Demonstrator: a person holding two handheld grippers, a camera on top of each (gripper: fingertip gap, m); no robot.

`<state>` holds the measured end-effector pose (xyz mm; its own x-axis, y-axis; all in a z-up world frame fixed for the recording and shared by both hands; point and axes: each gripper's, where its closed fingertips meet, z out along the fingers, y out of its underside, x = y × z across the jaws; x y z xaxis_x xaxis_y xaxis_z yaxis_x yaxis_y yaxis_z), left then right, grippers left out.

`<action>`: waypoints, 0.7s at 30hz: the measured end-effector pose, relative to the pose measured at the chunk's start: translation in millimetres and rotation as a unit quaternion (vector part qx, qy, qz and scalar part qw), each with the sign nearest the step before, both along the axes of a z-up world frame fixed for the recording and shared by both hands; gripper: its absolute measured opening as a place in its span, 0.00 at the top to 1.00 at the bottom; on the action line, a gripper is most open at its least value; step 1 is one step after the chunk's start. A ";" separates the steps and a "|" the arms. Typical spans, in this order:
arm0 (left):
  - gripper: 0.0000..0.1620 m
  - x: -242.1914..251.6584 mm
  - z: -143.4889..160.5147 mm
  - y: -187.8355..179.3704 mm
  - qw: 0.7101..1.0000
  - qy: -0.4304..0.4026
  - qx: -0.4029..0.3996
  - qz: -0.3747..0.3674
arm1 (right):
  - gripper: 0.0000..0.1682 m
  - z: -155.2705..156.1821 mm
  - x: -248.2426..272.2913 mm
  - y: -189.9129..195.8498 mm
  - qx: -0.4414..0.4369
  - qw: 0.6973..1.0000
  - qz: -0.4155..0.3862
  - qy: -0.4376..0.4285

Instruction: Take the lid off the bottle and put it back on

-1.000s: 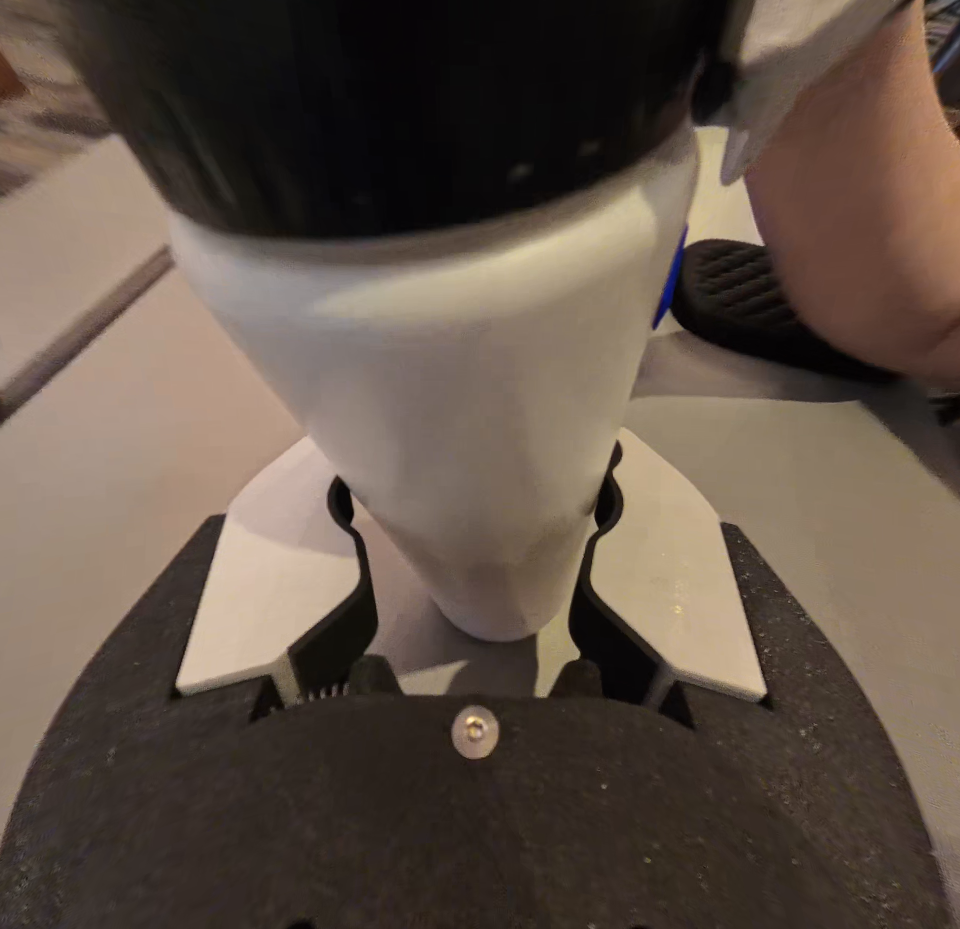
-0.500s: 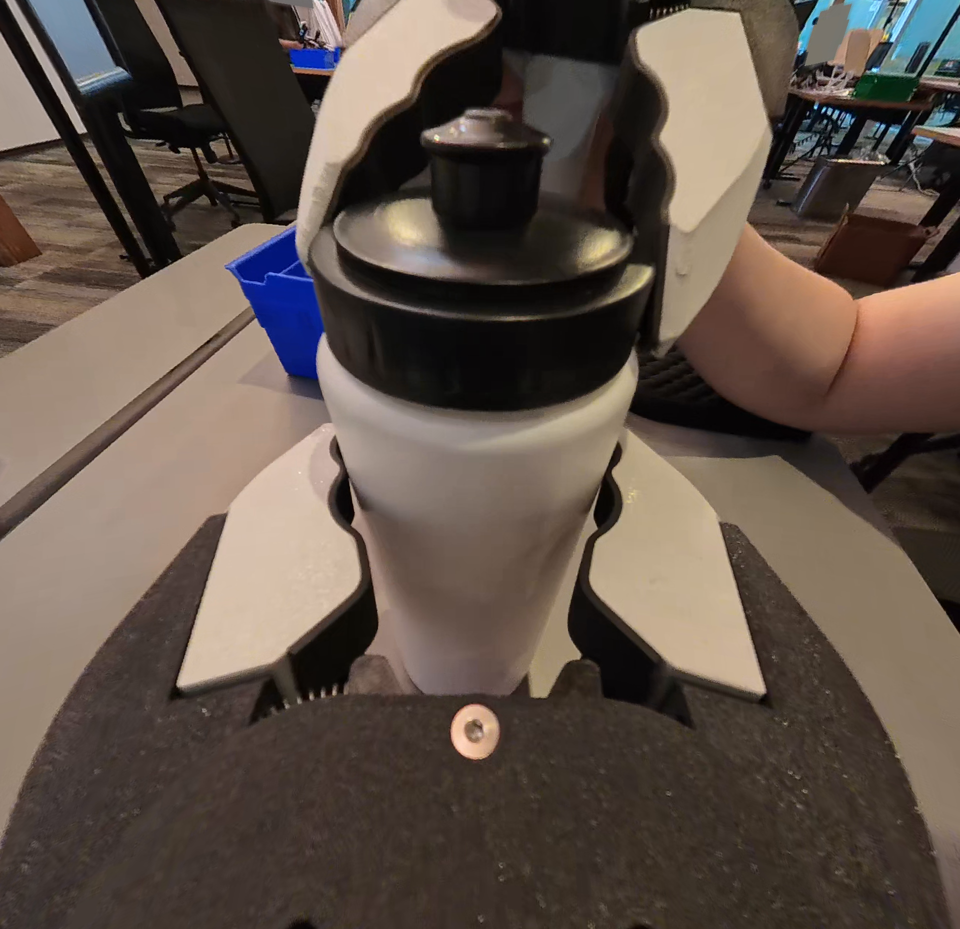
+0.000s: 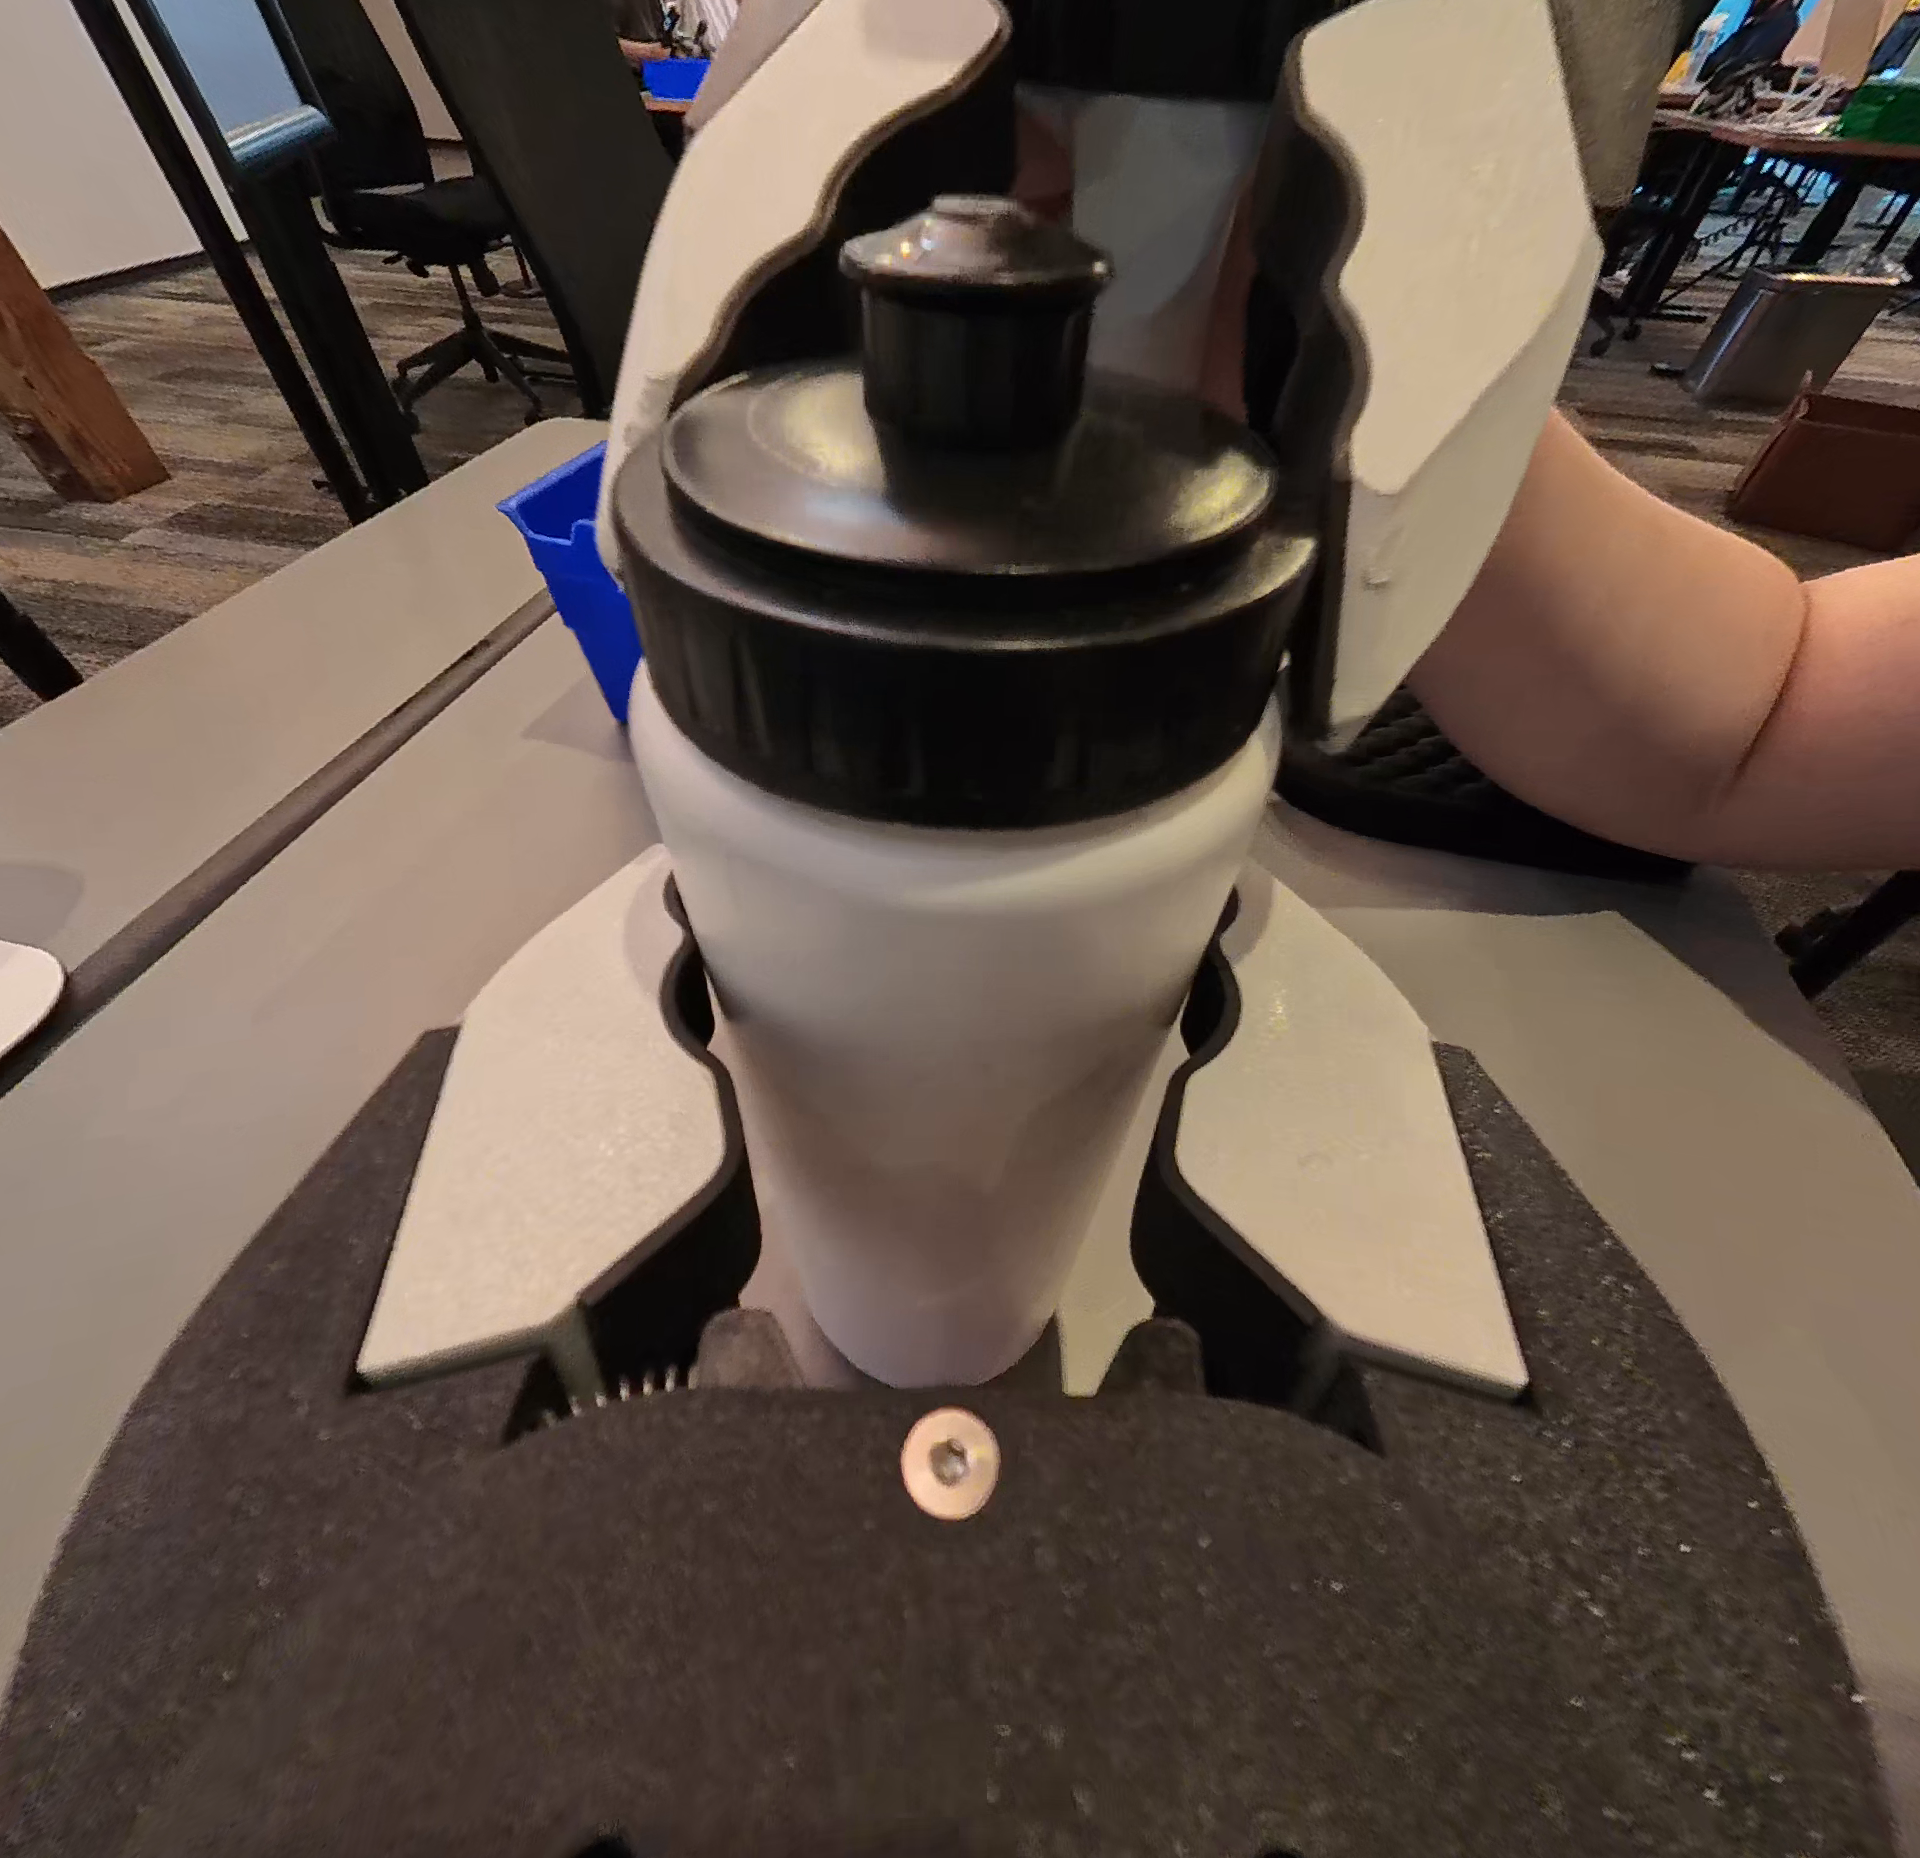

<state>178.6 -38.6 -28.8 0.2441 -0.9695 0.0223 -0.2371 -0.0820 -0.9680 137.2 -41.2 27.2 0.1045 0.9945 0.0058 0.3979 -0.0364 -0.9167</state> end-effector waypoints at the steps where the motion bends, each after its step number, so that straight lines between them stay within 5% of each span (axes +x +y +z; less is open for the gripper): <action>1: 0.44 -0.1 -0.2 0.0 1.000 0.003 0.000 0.002 | 0.56 0.1 -0.4 -0.1 -0.002 1.000 -0.004 -0.003; 21: 0.47 3.3 -4.1 5.6 0.998 0.043 0.002 0.040 | 0.55 5.7 1.4 5.3 0.011 0.999 -0.042 -0.009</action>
<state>181.8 -33.0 -32.9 0.3209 -0.9471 -0.0052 -0.3129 -0.1008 -0.9444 138.6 -36.0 33.0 0.1867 0.9820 0.0294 0.4115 -0.0510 -0.9100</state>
